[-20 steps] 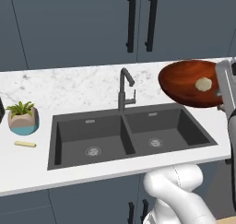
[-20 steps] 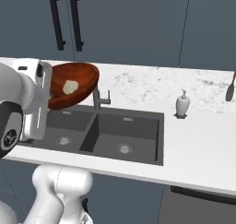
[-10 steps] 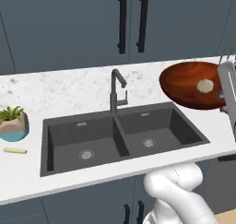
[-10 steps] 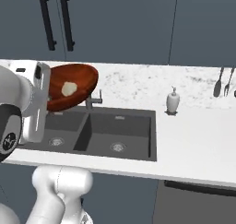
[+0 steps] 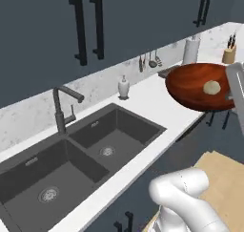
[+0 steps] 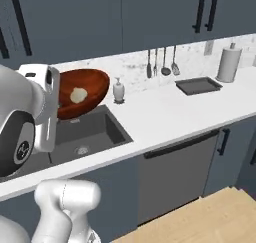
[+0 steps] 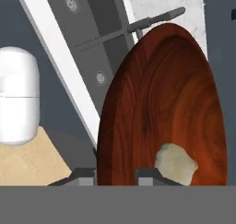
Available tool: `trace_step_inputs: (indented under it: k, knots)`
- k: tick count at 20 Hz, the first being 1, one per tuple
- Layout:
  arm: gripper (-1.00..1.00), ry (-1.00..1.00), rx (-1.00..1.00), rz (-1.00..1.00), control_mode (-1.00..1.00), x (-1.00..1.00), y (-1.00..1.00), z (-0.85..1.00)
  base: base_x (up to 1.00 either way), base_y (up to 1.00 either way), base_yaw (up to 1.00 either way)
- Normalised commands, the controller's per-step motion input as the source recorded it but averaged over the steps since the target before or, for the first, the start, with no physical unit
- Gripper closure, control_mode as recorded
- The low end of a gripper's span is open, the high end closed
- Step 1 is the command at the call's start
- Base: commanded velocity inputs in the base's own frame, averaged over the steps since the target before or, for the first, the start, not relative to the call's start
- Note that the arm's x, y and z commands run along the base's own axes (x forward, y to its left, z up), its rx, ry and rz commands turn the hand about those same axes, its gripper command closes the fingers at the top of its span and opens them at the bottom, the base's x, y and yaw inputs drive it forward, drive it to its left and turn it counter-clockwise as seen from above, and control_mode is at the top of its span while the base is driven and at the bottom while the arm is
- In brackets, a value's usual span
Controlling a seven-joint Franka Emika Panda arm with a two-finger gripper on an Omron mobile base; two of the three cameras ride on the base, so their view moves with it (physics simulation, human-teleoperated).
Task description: Pick the garlic from the sink and place it in the bowl. Then pick the bowl and place it in the microwave. Then close the microwave door and press the start button.
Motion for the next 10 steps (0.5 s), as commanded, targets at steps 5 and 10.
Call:
trace_step_inputs:
  k: [5, 10]
  knots:
    - [1.0, 0.0, 0.0, 0.0, 1.0, 0.0, 0.0, 0.0, 0.0, -0.21, -0.94]
    - [1.0, 0.0, 0.0, 0.0, 1.0, 0.0, 0.0, 0.0, 0.04, -0.8, -0.71]
